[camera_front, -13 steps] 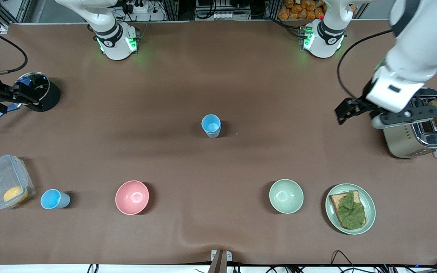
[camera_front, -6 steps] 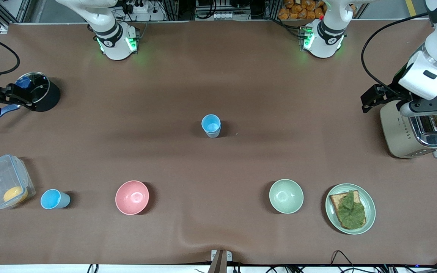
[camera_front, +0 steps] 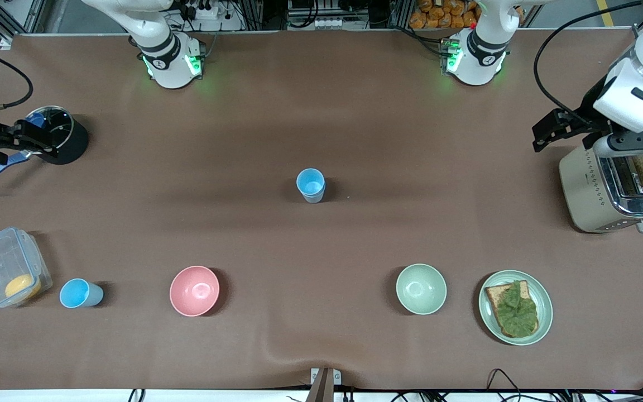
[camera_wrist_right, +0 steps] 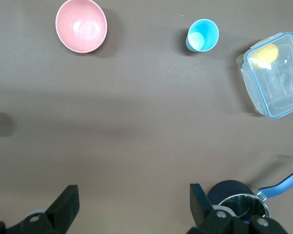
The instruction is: Stack blue cups with both arms
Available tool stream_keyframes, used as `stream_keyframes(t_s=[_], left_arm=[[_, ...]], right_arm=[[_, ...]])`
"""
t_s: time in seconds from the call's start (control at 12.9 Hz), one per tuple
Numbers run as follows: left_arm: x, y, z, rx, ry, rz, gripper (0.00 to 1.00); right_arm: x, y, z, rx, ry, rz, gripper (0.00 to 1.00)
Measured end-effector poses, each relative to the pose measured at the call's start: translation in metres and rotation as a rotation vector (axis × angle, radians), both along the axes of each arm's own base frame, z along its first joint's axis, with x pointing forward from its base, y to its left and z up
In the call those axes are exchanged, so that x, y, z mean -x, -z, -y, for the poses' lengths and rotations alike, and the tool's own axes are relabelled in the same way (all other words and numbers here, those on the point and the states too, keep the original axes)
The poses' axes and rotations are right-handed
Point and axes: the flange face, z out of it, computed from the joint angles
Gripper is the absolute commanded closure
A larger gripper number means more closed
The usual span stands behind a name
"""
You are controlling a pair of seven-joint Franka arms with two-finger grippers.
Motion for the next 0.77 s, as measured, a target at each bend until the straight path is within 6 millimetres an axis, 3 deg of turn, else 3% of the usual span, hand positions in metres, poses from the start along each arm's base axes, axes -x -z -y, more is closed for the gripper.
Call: stream_keyframes(t_s=[0.77], left_arm=[[0.002,-0.005,-0.023,-0.003,0.031,-0.007,0.00]], right_arm=[[0.003,0.004,-0.005,-0.002,-0.009,-0.020,0.00]])
